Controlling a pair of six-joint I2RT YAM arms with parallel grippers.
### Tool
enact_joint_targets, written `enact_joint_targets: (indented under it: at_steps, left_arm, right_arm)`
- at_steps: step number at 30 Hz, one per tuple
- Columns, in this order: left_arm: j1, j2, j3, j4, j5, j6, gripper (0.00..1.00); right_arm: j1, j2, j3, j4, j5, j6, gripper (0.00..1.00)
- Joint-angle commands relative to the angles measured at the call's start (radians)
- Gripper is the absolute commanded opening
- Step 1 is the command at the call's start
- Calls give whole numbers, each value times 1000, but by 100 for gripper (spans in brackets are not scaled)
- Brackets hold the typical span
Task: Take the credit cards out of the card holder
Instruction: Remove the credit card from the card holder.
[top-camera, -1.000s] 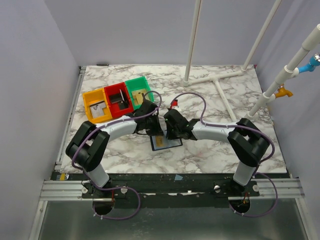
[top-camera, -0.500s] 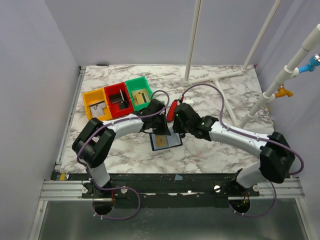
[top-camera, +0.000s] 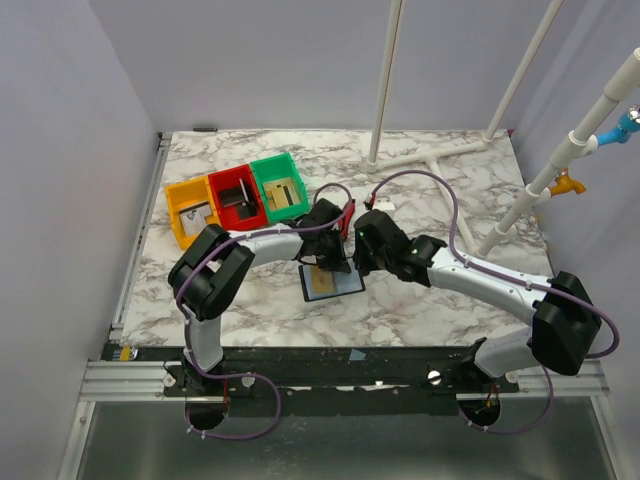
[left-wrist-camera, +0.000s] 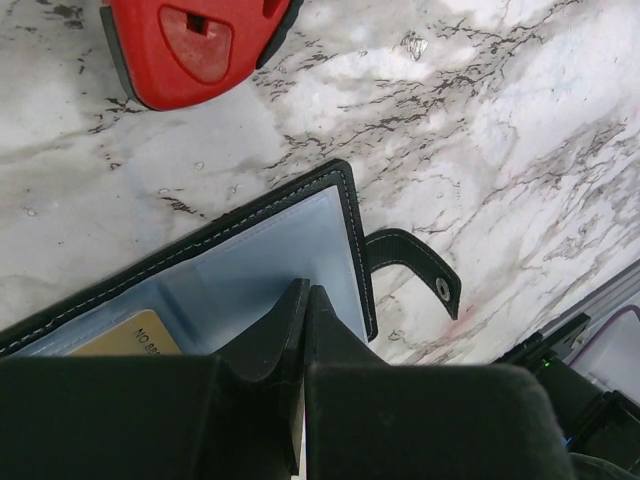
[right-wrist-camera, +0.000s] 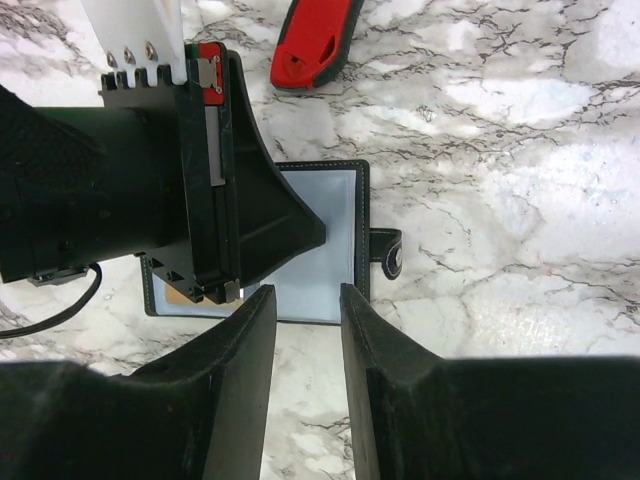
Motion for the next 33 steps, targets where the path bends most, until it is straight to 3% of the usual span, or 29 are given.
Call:
enact_joint_targets:
  at_steps: [1, 9, 20, 33]
  left_arm:
    - [-7, -2, 21, -19, -16, 16, 0]
    - [8, -166, 35, -125, -99, 84, 0]
    - [44, -376, -117, -197, -196, 113, 0]
    - [64, -420, -226, -201, -252, 134, 0]
  right_arm:
    - [-6, -16, -16, -7, -8, 10, 35]
    - [-8, 7, -23, 36, -69, 16, 35]
    - [-29, 103, -29, 161, -276, 23, 35]
    - [-92, 218, -31, 256, -452, 44, 34]
